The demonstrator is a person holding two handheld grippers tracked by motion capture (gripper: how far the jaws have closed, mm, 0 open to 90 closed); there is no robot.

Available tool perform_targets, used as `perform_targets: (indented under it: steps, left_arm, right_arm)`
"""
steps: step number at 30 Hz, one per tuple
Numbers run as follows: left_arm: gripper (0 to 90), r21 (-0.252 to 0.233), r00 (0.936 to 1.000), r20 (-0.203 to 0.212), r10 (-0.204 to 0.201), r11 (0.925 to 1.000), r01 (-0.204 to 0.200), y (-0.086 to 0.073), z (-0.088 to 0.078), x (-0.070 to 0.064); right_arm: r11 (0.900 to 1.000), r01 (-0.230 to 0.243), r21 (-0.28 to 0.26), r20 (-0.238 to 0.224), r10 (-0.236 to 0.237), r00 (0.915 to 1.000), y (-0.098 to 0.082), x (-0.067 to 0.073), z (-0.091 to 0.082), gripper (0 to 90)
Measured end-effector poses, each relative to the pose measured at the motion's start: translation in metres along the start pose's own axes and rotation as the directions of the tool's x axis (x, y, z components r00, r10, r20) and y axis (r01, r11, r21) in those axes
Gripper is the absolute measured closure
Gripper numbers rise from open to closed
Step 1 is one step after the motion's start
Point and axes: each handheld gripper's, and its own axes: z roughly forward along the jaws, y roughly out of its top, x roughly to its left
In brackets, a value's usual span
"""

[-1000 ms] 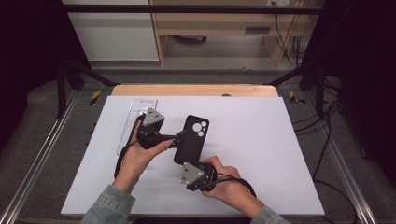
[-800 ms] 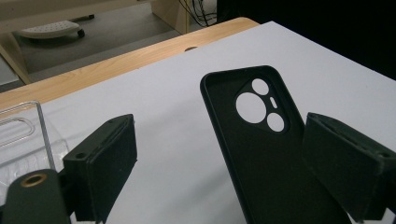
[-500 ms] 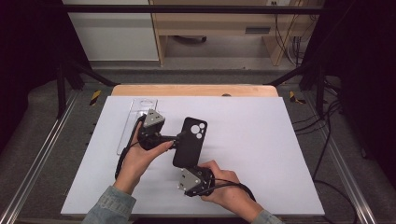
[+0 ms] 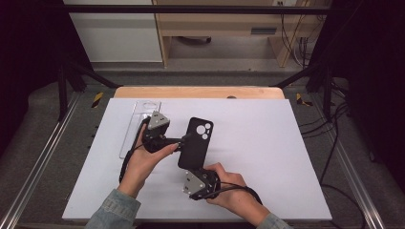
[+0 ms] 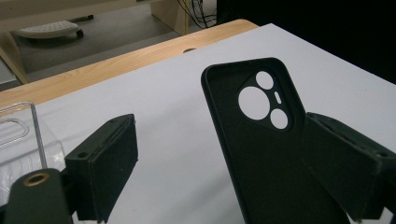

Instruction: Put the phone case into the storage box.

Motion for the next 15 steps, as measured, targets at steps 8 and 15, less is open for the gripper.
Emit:
perform_targets:
  steps: [8,15]
  left_arm:
    - [11.0,-0.006,1.0,0.001,0.001,1.0,-0.001,0.0009,0.0009,-0.0015]
    - [12.3,-0.013,1.0,-0.002,-0.002,0.9999,0.002,0.0009,0.002,-0.0015]
  right_arm:
    - [1.0,0.01,0.002,0.014,-0.01,0.9998,-0.0001,0.0003,-0.0008,89.0]
    - [1.0,0.007,0.007,0.019,-0.007,0.9998,0.0006,0.0022,-0.0008,89.0]
